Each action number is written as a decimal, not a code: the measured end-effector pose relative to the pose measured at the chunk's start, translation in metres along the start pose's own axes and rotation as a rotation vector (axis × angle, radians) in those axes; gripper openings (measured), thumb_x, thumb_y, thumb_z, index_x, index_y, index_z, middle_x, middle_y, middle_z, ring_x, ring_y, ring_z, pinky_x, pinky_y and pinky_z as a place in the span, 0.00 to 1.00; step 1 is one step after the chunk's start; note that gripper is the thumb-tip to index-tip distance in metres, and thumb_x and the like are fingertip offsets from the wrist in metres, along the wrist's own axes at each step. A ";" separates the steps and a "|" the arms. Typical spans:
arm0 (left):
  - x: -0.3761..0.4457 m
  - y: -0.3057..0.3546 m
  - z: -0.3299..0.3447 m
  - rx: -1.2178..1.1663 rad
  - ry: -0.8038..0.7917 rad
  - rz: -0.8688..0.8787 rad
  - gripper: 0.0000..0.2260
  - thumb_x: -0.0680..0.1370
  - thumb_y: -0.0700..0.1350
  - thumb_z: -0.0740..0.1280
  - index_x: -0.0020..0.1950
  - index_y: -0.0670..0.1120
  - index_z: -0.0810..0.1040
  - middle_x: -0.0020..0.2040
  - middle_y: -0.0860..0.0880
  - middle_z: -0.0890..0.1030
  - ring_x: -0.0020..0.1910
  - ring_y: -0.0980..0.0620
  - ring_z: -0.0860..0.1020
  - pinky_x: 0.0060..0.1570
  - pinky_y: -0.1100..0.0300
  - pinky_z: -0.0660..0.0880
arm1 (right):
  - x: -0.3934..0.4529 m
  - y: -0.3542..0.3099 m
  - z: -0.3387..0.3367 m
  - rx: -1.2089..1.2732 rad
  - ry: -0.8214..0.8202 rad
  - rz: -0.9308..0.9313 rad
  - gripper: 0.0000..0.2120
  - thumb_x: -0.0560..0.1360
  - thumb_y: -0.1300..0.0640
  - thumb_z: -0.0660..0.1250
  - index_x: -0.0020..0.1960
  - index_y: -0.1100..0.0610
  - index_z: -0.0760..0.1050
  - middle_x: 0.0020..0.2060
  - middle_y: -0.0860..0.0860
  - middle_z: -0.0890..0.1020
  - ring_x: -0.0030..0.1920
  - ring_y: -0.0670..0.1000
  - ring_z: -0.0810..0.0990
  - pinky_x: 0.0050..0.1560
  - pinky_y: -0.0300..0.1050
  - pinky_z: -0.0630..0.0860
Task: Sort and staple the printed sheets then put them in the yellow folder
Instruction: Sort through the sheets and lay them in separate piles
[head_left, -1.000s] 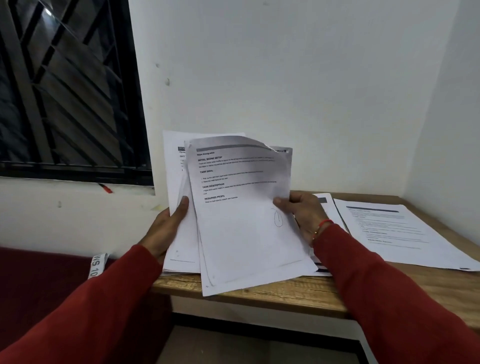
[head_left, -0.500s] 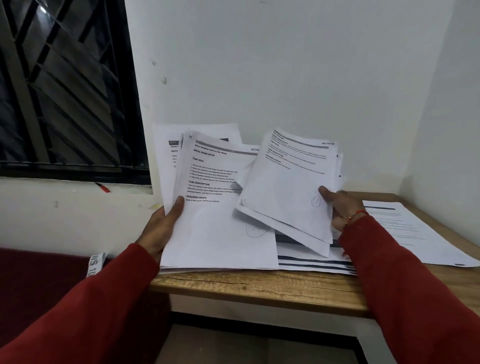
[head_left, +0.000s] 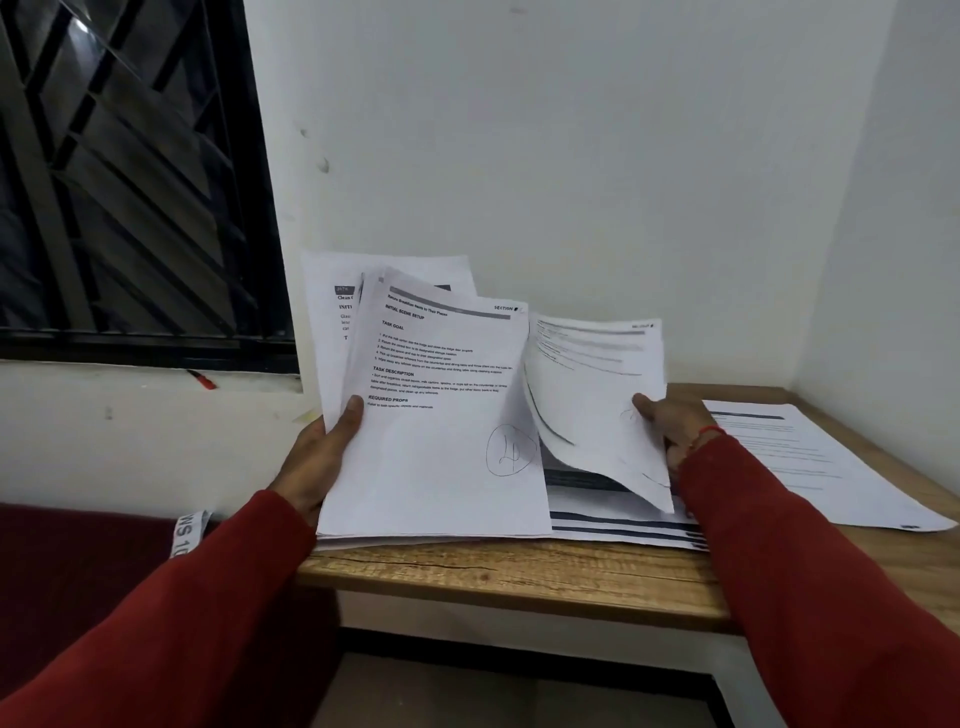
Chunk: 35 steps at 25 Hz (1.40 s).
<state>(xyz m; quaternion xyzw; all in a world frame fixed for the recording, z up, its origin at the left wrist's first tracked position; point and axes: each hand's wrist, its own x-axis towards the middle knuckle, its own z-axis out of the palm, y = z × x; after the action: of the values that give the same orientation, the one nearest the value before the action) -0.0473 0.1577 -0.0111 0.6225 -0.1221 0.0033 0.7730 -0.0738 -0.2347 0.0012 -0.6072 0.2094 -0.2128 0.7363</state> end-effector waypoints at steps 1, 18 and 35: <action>0.000 0.000 -0.001 -0.003 -0.001 0.000 0.18 0.81 0.54 0.63 0.66 0.46 0.77 0.56 0.48 0.85 0.51 0.48 0.85 0.44 0.56 0.83 | -0.006 -0.004 0.003 0.092 -0.080 0.009 0.15 0.79 0.63 0.65 0.65 0.64 0.74 0.55 0.59 0.83 0.45 0.56 0.83 0.48 0.53 0.82; -0.003 0.001 0.007 -0.009 -0.081 -0.014 0.20 0.80 0.56 0.63 0.66 0.45 0.78 0.59 0.45 0.84 0.58 0.44 0.83 0.59 0.47 0.78 | -0.070 0.007 0.069 -0.028 -0.450 -0.183 0.12 0.77 0.61 0.69 0.56 0.68 0.80 0.51 0.62 0.84 0.46 0.58 0.83 0.52 0.56 0.81; -0.002 0.000 0.004 -0.053 -0.035 -0.038 0.18 0.82 0.52 0.62 0.66 0.42 0.77 0.55 0.44 0.85 0.50 0.46 0.85 0.40 0.55 0.83 | -0.027 -0.007 0.029 0.226 0.052 -0.256 0.11 0.73 0.71 0.68 0.45 0.56 0.79 0.46 0.58 0.83 0.42 0.55 0.80 0.55 0.56 0.78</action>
<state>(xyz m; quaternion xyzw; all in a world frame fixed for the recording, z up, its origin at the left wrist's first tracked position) -0.0504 0.1539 -0.0106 0.6039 -0.1237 -0.0258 0.7869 -0.0797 -0.1971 0.0144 -0.5365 0.1241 -0.3425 0.7612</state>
